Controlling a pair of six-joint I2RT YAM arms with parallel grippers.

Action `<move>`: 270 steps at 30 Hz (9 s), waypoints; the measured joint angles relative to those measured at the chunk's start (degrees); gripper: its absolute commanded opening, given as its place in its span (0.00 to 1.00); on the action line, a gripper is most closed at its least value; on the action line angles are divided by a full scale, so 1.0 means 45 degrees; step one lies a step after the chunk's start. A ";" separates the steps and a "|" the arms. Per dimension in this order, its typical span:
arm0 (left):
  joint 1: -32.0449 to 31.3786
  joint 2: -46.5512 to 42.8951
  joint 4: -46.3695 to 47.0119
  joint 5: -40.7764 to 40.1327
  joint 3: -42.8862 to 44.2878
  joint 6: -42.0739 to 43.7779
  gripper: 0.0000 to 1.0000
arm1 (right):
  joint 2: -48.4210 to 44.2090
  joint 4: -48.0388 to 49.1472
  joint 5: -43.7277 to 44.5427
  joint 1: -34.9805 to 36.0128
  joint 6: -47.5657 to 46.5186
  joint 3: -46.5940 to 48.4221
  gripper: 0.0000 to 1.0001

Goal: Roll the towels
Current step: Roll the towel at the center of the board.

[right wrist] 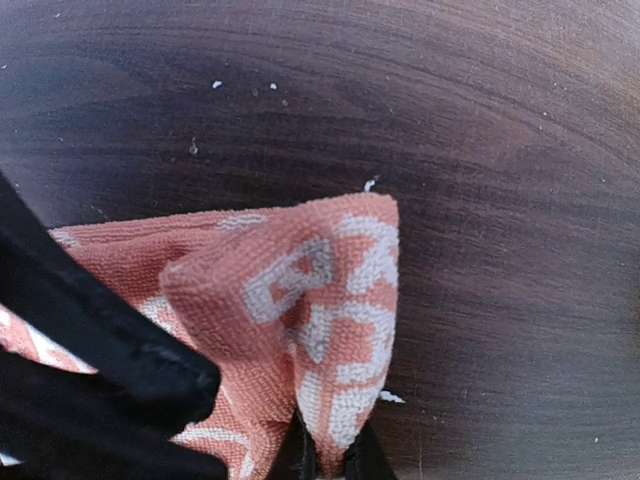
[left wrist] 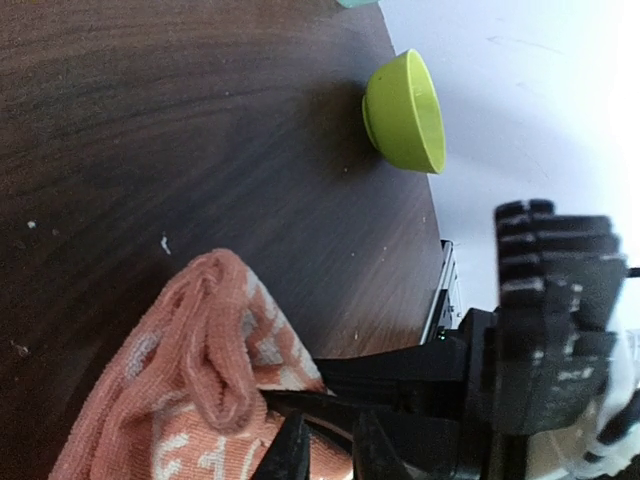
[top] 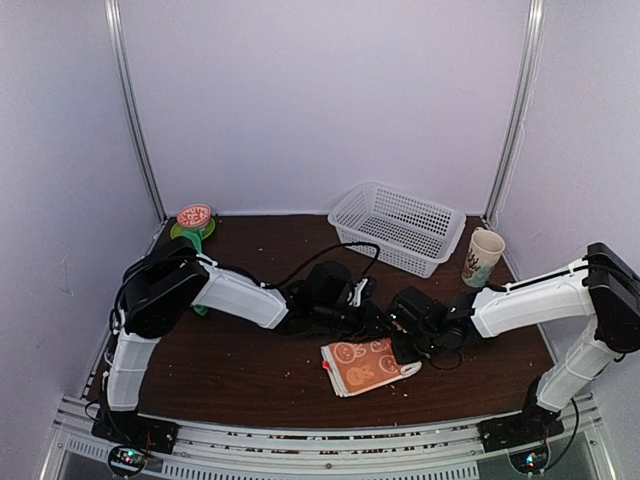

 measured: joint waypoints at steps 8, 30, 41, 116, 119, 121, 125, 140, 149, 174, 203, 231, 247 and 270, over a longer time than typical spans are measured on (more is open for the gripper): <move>0.0000 0.0491 -0.0806 -0.0019 0.0316 0.0063 0.12 | -0.0131 0.0029 -0.0015 0.0000 -0.0034 -0.0073 0.00; -0.0005 0.0515 -0.2516 -0.0816 0.0457 0.0986 0.01 | -0.1554 -0.0068 -0.0952 0.0219 -0.0330 -0.0160 0.00; 0.0000 0.0321 -0.2710 -0.0855 0.0228 0.1132 0.03 | -0.1137 -0.0107 -0.0355 0.0262 -0.0345 -0.0170 0.00; -0.0019 0.0622 -0.3259 -0.0646 0.0913 0.1200 0.11 | -0.0389 -0.0855 -0.0432 0.1127 -0.1719 0.1399 0.00; -0.0019 0.0544 -0.3123 -0.0622 0.0743 0.1195 0.10 | -0.0097 -0.1001 -0.0092 0.1336 -0.1724 0.1535 0.00; -0.0019 0.0432 -0.3055 -0.0622 0.0559 0.1190 0.10 | 0.0019 -0.1025 0.0083 0.1418 -0.1715 0.1559 0.00; -0.0024 0.0350 -0.2900 -0.0622 0.0359 0.1175 0.08 | 0.0078 -0.1214 0.0481 0.1467 -0.1554 0.1559 0.00; -0.0019 0.0330 -0.2890 -0.0627 0.0316 0.1151 0.06 | -0.1277 -0.1564 0.0505 0.1146 -0.0151 0.1035 0.66; -0.0019 0.0350 -0.2900 -0.0617 0.0345 0.1151 0.05 | -0.3468 0.0505 -0.1481 -0.0500 0.0729 -0.1977 0.68; -0.0024 -0.1044 -0.2807 -0.0520 0.0078 0.1146 0.06 | -0.1948 0.1865 -0.2064 -0.1399 0.0962 -0.2370 0.55; 0.0000 0.1637 -0.3181 0.0000 0.2735 0.0962 0.03 | -0.4682 0.1243 -0.2628 -0.1394 0.1647 -0.2997 0.64; 0.0000 0.1627 -0.1938 0.0175 0.1855 0.0437 0.03 | -0.4031 0.3915 -0.4148 -0.1554 0.3104 -0.4765 0.00; 0.0005 -0.1297 -0.2215 -0.0092 -0.0335 0.0379 0.11 | -0.3274 -0.1258 0.0029 -0.0063 0.0588 -0.1603 0.00; 0.0005 -0.3871 -0.0257 -0.1525 -0.5537 -0.0146 0.10 | 0.2725 -0.6319 0.6018 0.3973 0.1209 0.3366 0.00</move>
